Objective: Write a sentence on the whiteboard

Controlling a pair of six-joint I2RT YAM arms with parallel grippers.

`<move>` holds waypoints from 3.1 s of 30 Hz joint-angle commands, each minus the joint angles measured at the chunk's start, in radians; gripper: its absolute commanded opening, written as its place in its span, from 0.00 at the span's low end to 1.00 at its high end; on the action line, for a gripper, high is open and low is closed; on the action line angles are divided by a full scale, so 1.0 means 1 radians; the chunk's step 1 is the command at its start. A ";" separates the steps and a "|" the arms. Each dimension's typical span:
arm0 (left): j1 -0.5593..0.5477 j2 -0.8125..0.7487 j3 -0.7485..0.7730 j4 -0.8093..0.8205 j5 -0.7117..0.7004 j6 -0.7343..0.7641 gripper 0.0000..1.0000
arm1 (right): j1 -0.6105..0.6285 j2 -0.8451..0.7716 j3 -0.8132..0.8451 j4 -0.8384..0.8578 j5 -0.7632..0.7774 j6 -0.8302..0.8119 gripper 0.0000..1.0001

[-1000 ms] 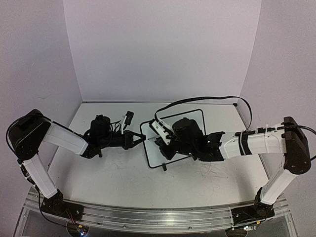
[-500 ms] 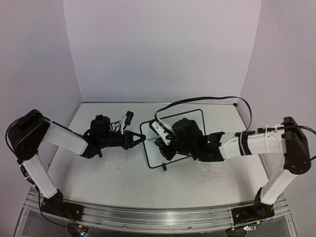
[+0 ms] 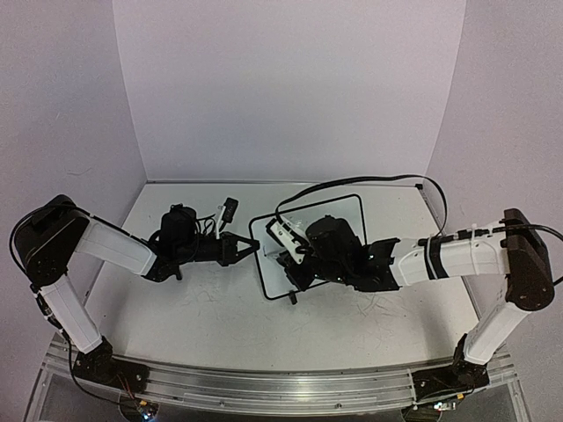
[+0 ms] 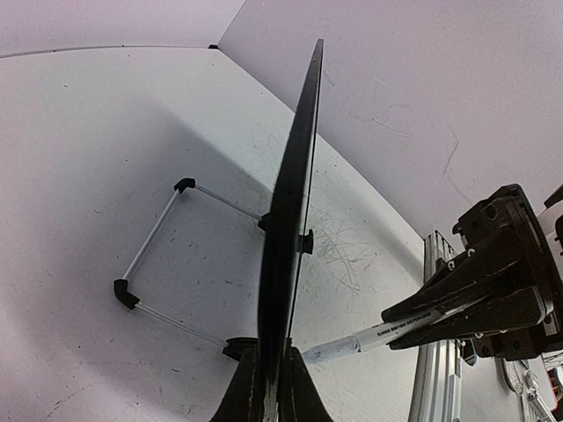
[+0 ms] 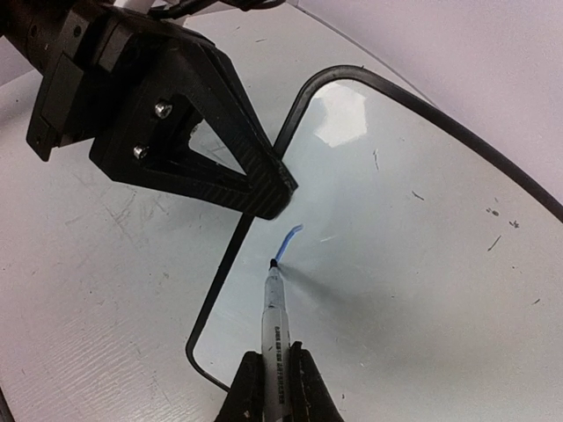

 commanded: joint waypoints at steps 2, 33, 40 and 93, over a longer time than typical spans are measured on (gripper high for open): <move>0.003 -0.029 -0.002 -0.044 -0.011 0.018 0.00 | 0.007 0.013 -0.012 0.003 0.008 0.020 0.00; 0.002 -0.043 -0.017 -0.049 -0.018 0.019 0.00 | 0.012 -0.089 -0.041 0.056 -0.022 0.037 0.00; 0.002 -0.047 -0.019 -0.050 -0.021 0.016 0.00 | 0.013 -0.073 -0.032 0.057 -0.013 0.024 0.00; 0.002 -0.048 -0.015 -0.056 -0.016 0.017 0.00 | 0.013 -0.032 -0.022 0.092 0.077 0.023 0.00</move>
